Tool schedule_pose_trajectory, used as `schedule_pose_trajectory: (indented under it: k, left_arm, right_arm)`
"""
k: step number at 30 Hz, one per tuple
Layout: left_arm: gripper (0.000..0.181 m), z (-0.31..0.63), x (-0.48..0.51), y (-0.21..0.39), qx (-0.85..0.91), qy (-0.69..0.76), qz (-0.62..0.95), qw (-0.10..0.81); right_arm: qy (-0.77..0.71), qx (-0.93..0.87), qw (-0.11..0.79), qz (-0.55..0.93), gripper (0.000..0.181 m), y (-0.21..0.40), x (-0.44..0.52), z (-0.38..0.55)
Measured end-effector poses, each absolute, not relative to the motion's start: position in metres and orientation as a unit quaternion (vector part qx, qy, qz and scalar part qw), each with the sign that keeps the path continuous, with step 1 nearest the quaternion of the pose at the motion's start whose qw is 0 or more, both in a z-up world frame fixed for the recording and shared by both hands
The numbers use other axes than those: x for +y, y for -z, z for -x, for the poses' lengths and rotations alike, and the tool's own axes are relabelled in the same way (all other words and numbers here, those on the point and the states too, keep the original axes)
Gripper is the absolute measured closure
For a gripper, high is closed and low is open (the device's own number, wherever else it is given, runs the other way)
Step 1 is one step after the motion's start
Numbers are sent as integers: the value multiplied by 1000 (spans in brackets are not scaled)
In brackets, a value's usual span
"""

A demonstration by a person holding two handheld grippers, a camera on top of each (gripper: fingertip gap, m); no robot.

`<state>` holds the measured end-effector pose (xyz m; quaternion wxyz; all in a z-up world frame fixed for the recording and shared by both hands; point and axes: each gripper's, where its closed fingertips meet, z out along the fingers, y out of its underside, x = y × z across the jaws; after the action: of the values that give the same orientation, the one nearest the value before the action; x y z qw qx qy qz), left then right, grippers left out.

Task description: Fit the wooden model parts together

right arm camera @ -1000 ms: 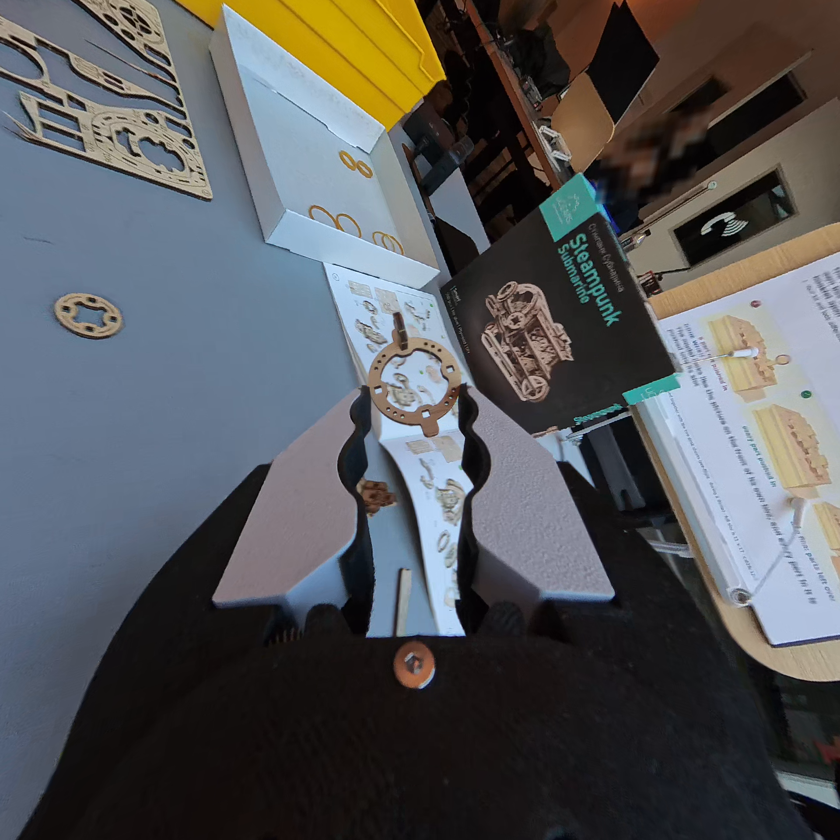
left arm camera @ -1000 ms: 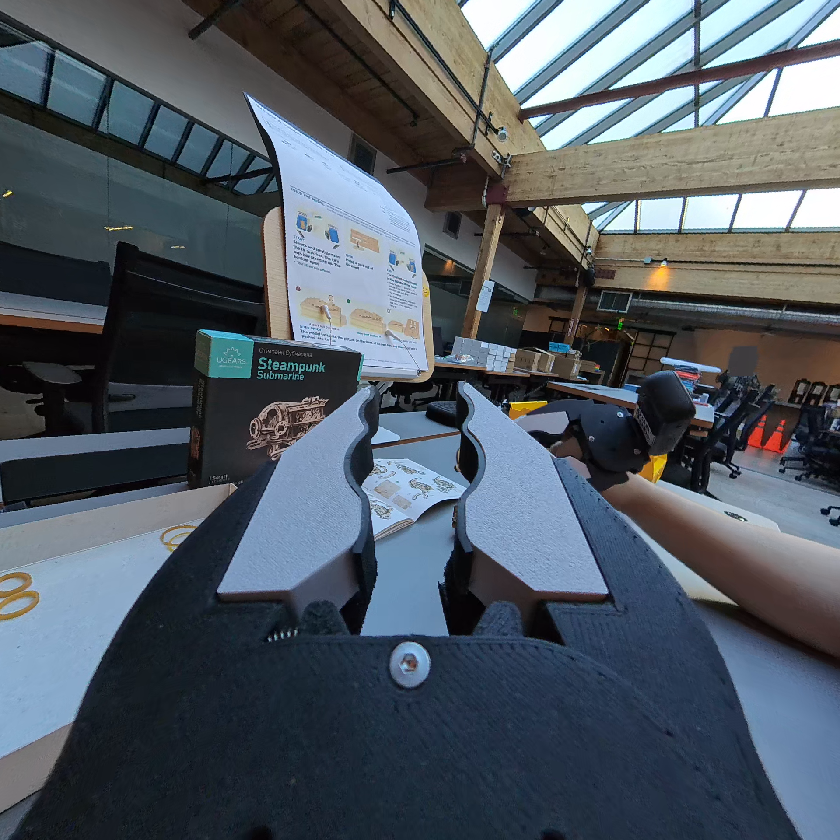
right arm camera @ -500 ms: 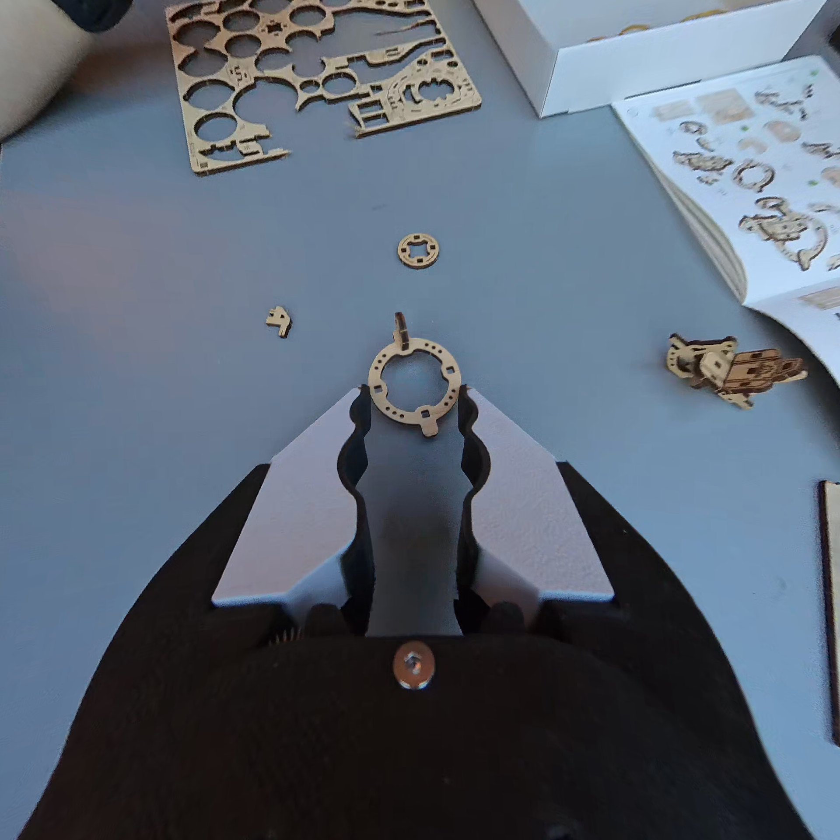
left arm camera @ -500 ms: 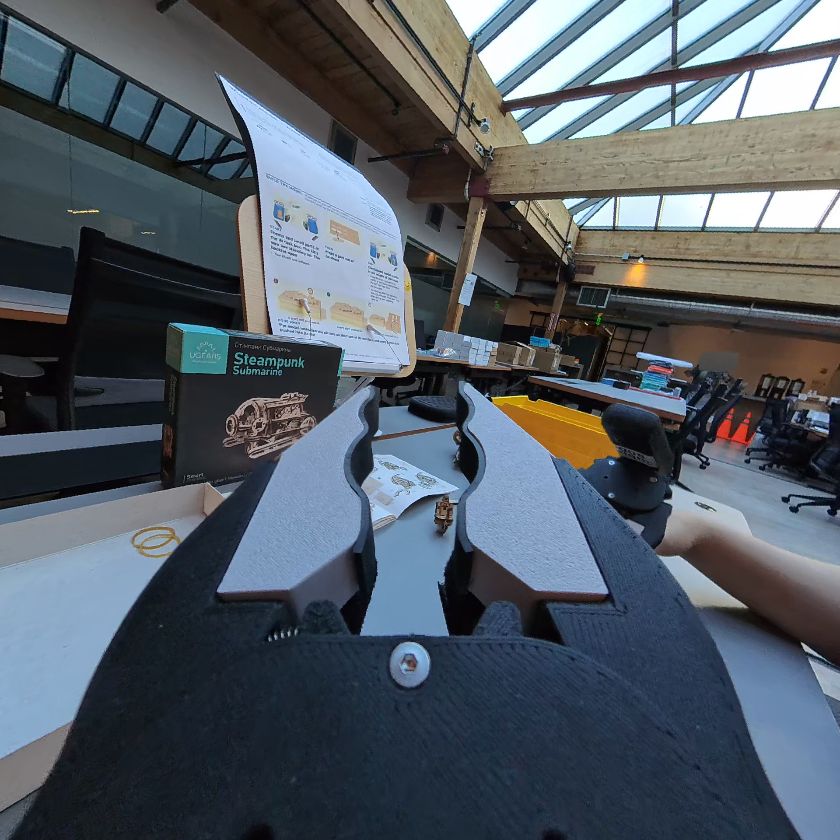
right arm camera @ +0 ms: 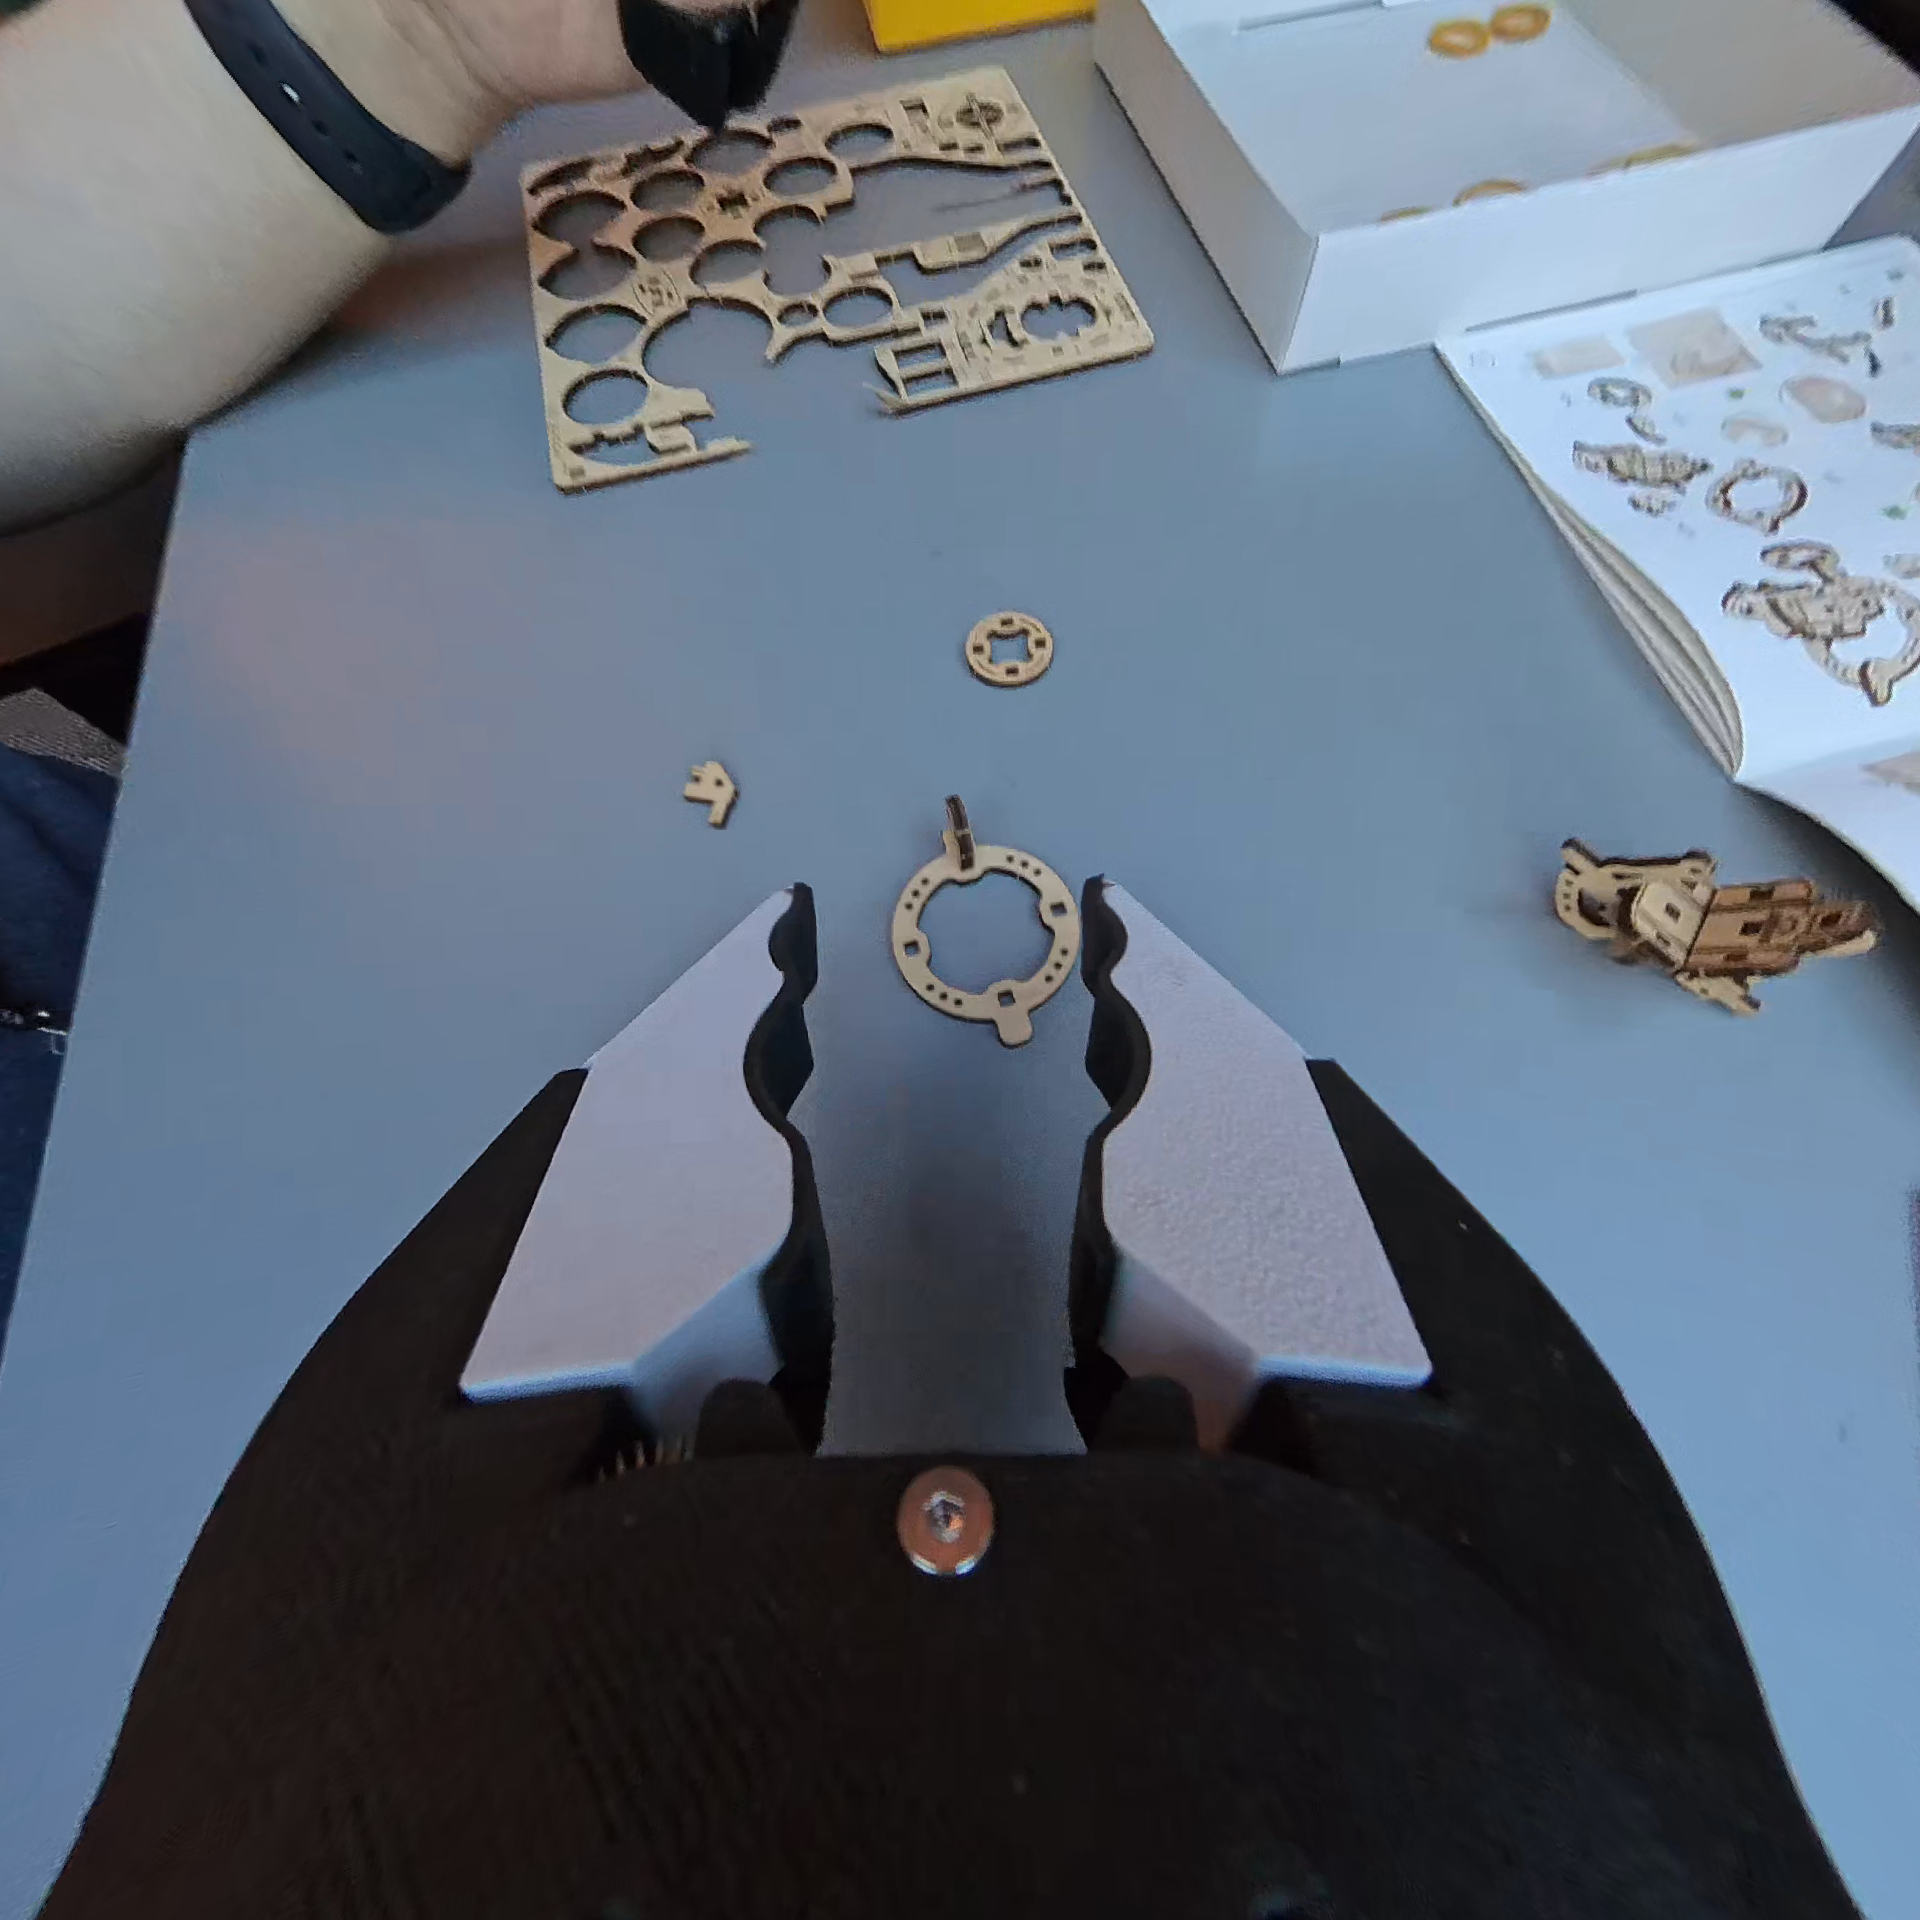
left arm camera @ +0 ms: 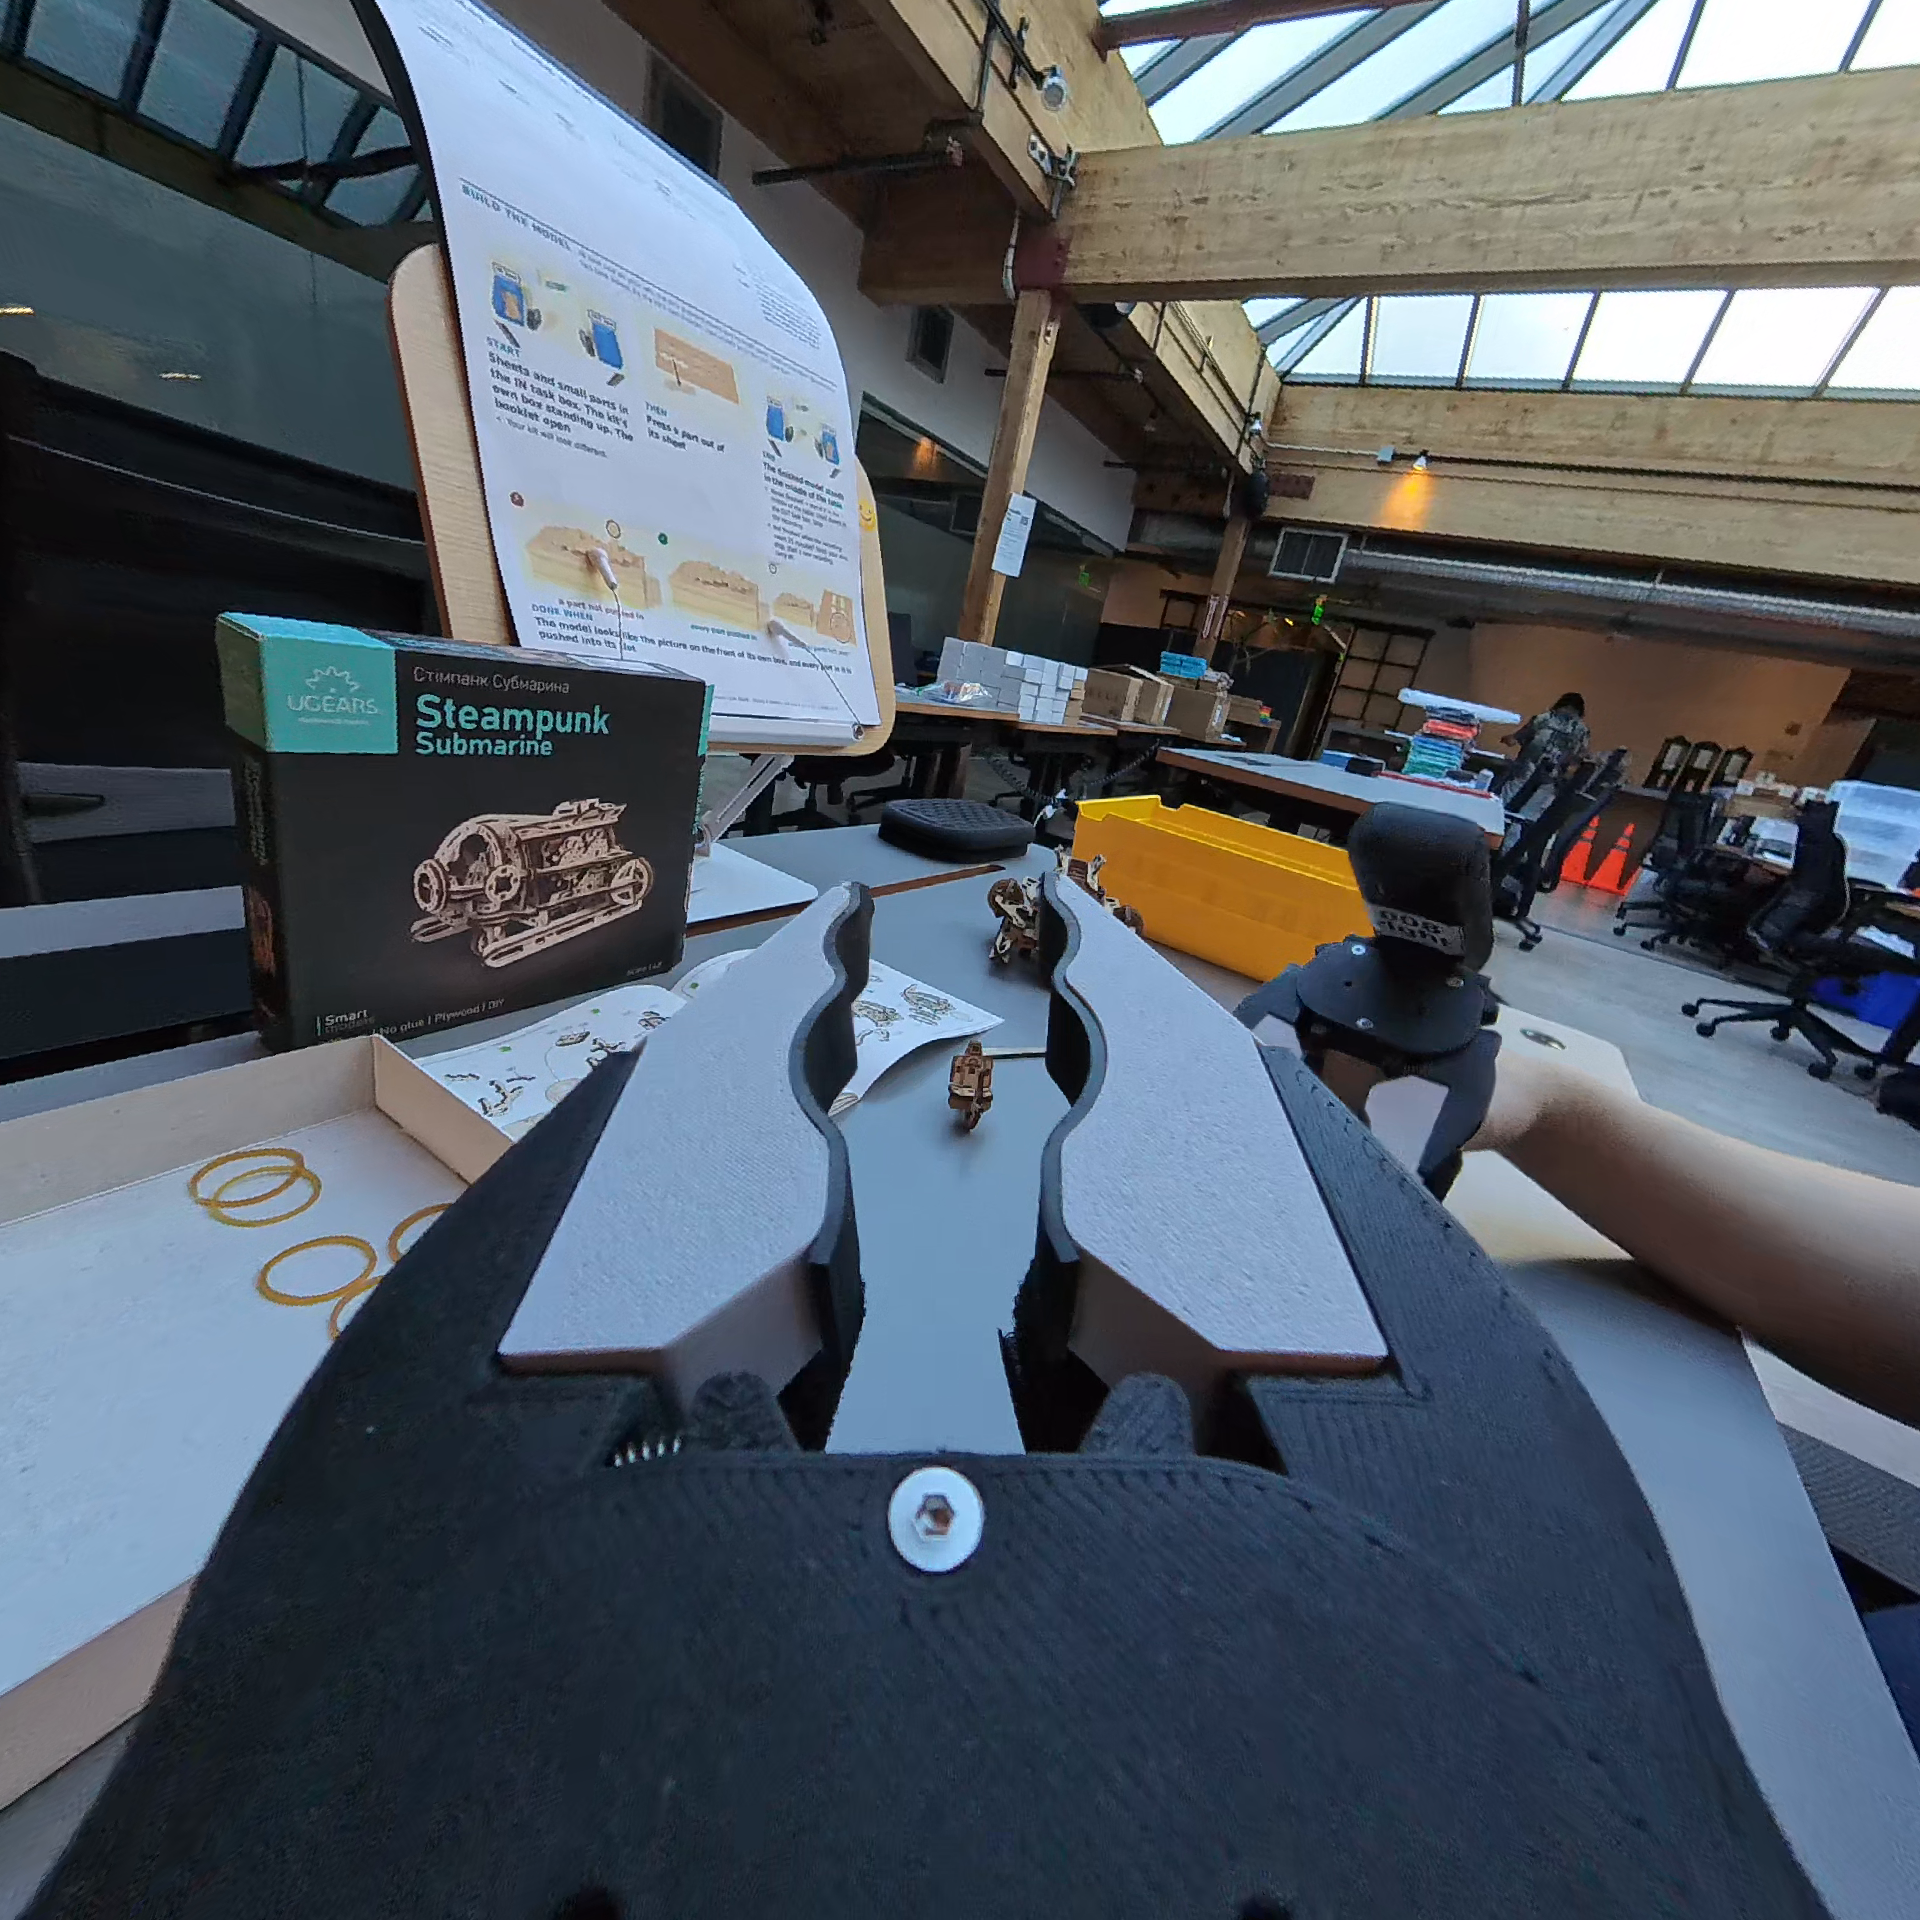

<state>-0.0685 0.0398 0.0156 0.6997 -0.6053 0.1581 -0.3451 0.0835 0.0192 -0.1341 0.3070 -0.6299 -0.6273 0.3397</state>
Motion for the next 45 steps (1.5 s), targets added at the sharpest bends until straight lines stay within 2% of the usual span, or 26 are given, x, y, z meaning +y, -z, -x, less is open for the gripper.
schedule_pose_trajectory:
  k: [4,14,20,28,32,38,45]
  left_arm:
    - [151,66,39,-16,162,348,605,698]
    - [151,61,38,-15,171,349,609,691]
    - [152,58,37,-14,176,345,611,690]
    - [152,59,37,-15,173,346,610,691]
    - [152,59,37,-15,172,347,611,691]
    - [152,57,39,-12,174,346,616,686]
    - [152,56,41,-8,176,339,622,684]
  right_arm:
    - [-332,-656,333,591,164,132,22,-69]
    - [-322,-682,305,582,180,151,20,-60]
    - [-332,-669,295,596,180,151,17,-60]
    - [-318,-660,316,603,179,150,23,-60]
    - [-346,-645,345,588,172,136,22,-62]
    - [-369,-615,364,594,172,126,30,-69]
    - [-351,-629,356,596,172,132,29,-72]
